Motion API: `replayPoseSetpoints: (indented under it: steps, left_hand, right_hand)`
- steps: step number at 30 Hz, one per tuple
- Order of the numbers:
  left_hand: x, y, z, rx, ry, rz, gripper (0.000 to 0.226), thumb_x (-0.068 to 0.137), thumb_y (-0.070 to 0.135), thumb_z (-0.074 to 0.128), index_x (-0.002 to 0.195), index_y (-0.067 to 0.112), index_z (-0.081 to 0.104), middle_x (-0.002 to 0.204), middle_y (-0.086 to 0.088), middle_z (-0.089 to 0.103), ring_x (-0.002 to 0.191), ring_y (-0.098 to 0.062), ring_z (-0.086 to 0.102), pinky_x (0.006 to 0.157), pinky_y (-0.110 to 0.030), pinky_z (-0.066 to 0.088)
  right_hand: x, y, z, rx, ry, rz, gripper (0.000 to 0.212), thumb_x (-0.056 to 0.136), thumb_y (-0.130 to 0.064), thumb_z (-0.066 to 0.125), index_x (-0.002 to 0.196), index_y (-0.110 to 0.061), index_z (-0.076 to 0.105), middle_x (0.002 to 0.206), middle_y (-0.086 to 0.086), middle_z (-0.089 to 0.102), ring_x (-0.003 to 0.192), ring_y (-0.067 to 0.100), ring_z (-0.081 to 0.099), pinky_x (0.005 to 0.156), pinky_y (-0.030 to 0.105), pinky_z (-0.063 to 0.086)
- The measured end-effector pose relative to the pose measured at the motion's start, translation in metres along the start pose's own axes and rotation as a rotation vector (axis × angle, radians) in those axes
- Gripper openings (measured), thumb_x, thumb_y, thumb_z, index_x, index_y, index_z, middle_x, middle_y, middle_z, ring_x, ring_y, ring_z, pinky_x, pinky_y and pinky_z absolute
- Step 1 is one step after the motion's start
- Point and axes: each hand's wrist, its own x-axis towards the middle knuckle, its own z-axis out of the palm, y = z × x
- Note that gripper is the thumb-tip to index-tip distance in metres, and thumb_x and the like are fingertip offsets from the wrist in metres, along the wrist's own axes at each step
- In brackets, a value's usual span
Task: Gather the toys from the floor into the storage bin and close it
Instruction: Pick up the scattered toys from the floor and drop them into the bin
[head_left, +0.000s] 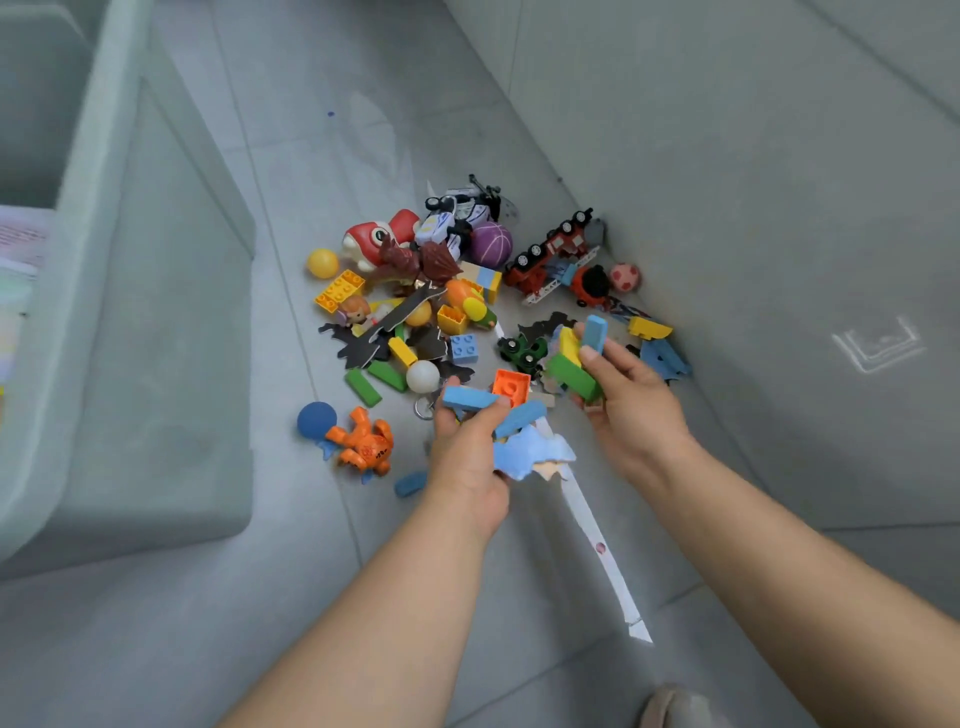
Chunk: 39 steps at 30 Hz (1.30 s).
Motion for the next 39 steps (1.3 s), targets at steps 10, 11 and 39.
replayPoseSetpoints:
  steps: [10,11,39]
  left_hand:
    - [-0.09,0.194,0.005,-0.166,-0.072,0.56,0.049,0.089,-0.002,0.054,0.12,0.034,0.044,0.116,-0.002,0.062,0.108,-0.027,0.062,0.087,-0.041,0.053]
    - [-0.097,0.213,-0.005,-0.155,-0.043,0.627,0.052,0.089,-0.003,0.053,0.123,0.034,0.042,0.11,0.002,0.063,0.109,-0.026,0.061,0.09,-0.042,0.052]
    - [-0.087,0.199,-0.002,0.492,-0.125,0.864,0.021,0.09,0.008,0.052,0.102,0.025,0.052,0.086,0.009,0.064,0.08,-0.003,0.061,0.074,-0.012,0.048]
  right_hand:
    - [-0.079,-0.112,0.195,-0.002,-0.574,-0.124,0.022,0.093,-0.013,0.05,0.098,-0.023,0.068,0.083,0.001,0.071,0.073,0.019,0.064,0.063,0.029,0.052]
    - [-0.084,-0.112,0.218,-0.005,-0.611,-0.125,0.022,0.093,-0.012,0.049,0.099,-0.022,0.068,0.082,0.002,0.071,0.072,0.019,0.064,0.063,0.03,0.05]
    - [-0.048,-0.077,0.163,-0.119,-0.33,-0.028,0.028,0.096,-0.026,0.043,0.084,-0.011,0.064,0.072,0.001,0.063,0.066,0.013,0.056,0.066,0.021,0.047]
